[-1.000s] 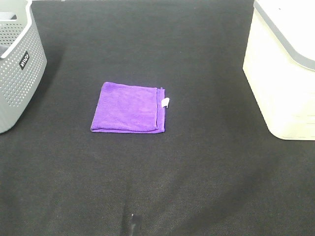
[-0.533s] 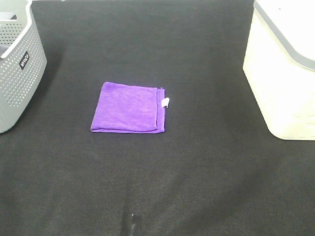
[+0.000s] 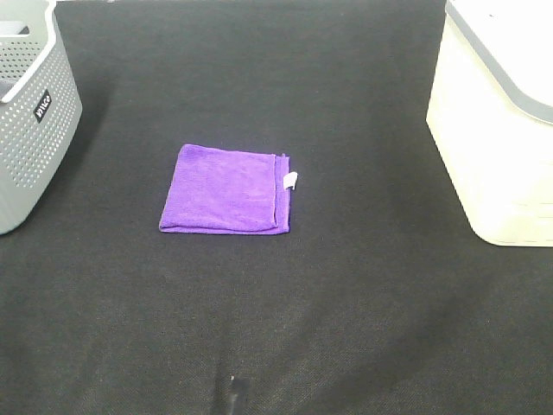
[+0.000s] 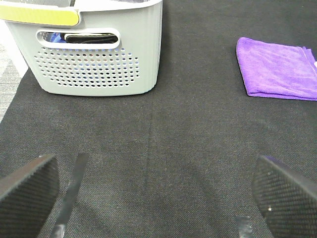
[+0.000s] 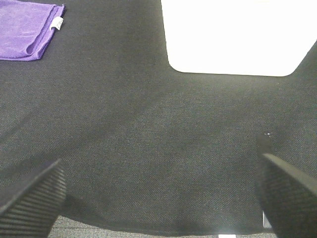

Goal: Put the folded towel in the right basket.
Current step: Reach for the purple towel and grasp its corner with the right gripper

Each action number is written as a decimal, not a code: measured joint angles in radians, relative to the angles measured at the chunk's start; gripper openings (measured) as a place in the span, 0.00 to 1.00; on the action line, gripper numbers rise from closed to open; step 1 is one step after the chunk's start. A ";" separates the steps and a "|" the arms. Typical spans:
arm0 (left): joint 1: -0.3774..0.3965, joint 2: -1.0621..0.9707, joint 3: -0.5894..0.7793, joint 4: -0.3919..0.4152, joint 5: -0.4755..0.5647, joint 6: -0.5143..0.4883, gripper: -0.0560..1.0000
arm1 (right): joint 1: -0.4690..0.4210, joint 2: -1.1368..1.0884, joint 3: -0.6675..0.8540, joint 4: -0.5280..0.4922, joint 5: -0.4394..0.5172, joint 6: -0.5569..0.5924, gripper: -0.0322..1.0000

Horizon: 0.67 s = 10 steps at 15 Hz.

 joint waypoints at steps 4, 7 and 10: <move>0.000 0.000 0.000 0.000 0.000 0.000 0.99 | 0.000 0.000 0.000 0.000 0.000 0.000 0.98; 0.000 0.000 0.000 0.000 0.000 0.000 0.99 | 0.000 0.000 0.000 0.000 0.000 0.000 0.98; 0.000 0.000 0.000 0.000 0.000 0.000 0.99 | 0.000 0.000 0.000 0.000 0.000 0.000 0.98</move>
